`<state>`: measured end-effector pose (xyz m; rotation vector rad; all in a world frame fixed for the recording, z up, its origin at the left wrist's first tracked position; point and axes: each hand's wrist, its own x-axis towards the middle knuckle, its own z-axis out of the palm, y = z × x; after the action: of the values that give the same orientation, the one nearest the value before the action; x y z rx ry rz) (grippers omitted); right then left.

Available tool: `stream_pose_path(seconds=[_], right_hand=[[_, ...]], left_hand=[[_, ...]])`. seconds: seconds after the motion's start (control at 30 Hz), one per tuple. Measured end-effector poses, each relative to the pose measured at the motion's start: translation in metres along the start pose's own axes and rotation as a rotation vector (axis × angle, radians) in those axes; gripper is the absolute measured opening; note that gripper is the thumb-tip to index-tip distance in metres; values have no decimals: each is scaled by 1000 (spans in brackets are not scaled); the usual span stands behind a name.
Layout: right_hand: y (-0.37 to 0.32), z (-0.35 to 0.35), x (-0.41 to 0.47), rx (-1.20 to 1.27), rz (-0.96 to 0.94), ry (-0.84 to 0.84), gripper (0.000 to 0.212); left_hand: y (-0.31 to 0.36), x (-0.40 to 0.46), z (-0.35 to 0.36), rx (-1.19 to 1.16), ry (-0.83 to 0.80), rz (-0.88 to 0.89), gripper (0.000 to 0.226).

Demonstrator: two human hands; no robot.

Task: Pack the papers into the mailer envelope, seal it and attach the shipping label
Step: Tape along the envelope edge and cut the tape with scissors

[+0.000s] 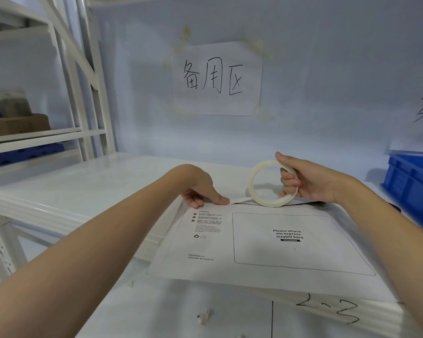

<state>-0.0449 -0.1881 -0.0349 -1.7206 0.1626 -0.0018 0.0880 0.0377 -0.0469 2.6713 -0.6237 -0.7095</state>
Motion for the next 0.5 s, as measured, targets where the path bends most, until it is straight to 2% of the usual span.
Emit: stream_pose_path(seconds=[0.23,0.5], right_hand=[[0,1,2,-20,-15,24,49],[-6,-7,-4,-132,-25,80,47]], left_hand=[[3,-1,3,139,49,-12,56],[3,-1,3,167,62,-1,59]])
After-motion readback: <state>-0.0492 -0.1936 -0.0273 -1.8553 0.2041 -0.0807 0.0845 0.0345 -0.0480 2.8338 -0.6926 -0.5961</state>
